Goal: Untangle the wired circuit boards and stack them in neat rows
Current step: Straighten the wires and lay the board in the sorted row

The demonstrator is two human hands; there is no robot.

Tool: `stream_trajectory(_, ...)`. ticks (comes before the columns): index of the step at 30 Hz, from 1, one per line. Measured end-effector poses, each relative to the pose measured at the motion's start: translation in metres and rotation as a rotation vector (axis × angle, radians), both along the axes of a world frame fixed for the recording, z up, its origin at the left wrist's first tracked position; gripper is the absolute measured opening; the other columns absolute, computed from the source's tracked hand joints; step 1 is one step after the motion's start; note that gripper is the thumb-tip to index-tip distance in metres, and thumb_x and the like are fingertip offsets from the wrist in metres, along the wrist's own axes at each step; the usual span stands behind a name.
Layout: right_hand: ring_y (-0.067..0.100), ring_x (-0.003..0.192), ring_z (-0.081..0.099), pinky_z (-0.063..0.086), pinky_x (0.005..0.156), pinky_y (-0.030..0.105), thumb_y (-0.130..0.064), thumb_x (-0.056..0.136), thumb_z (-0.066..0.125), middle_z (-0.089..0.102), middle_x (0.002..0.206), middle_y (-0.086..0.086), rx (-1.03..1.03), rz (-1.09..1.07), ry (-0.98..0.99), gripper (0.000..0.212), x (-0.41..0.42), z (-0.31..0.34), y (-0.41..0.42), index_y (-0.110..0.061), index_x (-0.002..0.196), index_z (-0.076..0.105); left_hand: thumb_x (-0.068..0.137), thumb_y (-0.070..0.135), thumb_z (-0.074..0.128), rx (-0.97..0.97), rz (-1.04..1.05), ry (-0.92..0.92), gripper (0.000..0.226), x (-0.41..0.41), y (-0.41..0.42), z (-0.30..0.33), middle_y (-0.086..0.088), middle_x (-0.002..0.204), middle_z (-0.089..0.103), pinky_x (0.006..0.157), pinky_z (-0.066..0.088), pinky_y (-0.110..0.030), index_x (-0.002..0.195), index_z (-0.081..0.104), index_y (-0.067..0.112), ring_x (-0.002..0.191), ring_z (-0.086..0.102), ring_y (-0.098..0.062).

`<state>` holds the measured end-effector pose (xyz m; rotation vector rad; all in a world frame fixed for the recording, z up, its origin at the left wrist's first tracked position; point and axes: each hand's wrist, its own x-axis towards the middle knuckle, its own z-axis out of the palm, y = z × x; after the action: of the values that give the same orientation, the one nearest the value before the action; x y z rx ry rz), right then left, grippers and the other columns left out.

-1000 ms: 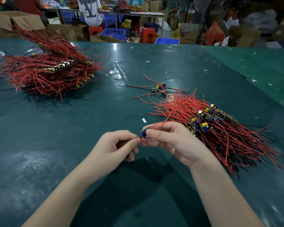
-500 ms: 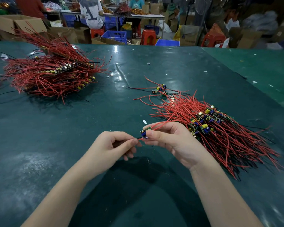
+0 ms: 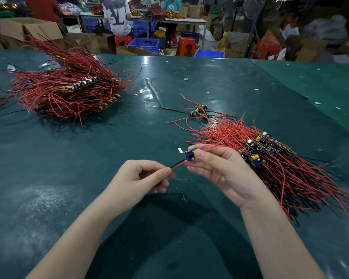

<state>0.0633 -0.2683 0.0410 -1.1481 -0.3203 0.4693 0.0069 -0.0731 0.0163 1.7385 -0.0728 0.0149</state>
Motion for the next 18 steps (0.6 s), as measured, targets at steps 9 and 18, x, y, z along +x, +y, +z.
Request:
stream_trajectory(9, 0.014, 0.074, 0.073, 0.056, 0.068, 0.021, -0.018, 0.069, 0.070, 0.075, 0.080, 0.003, 0.053, -0.132, 0.000, 0.013, 0.007, 0.000, -0.006, -0.014, 0.076, 0.079, 0.078, 0.036, 0.064, 0.029, 0.095, 0.000, 0.020, 0.002, 0.002, 0.002, 0.000, 0.061, 0.066, 0.056, 0.049, -0.019, 0.072, 0.077, 0.023, 0.052, 0.058, -0.009)
stream_trajectory(18, 0.017, 0.076, 0.073, 0.056, 0.067, 0.020, -0.017, 0.076, 0.073, 0.075, 0.080, 0.004, -0.211, -0.251, -0.119, 0.006, 0.014, -0.008, -0.012, -0.012, 0.076, 0.077, 0.081, 0.030, 0.063, 0.014, 0.014, -0.073, 0.020, -0.003, 0.004, 0.008, -0.004, 0.059, 0.064, 0.055, 0.046, -0.020, 0.074, 0.077, 0.017, 0.055, 0.058, -0.012)
